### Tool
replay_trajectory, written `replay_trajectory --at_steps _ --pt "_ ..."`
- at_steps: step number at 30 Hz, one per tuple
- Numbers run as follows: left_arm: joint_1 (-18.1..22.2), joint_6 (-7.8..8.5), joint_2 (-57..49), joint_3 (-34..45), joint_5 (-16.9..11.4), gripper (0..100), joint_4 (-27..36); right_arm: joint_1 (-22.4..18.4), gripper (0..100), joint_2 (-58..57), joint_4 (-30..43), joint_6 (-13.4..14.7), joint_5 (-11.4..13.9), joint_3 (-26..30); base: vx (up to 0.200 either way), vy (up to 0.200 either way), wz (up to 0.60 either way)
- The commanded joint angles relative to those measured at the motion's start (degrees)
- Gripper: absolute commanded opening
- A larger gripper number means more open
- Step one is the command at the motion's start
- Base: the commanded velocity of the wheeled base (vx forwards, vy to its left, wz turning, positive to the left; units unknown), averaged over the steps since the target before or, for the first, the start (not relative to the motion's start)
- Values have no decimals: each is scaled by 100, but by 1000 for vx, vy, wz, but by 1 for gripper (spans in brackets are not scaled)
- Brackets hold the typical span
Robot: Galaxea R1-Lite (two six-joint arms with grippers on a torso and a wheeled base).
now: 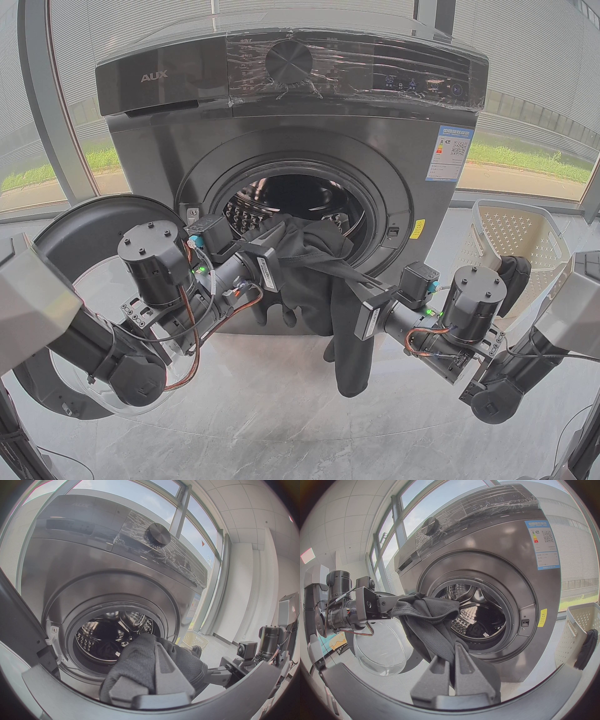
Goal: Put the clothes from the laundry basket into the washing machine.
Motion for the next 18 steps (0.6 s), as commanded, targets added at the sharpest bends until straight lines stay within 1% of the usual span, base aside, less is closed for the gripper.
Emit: replay_trajectory --at_steps 1,3,4,18 --pt "-15 -6 -30 -36 11 0 -10 36 0 32 0 6 -5 54 0 0 0" --pt "-24 -6 -30 -54 11 0 -10 36 0 41 9 6 -5 54 0 0 0" --pt "-24 -6 -30 -63 11 0 -10 36 100 50 18 6 -14 54 0 0 0" --pt "-59 2 -65 -89 55 0 -2 19 100 331 -9 -12 -14 36 0 0 0"
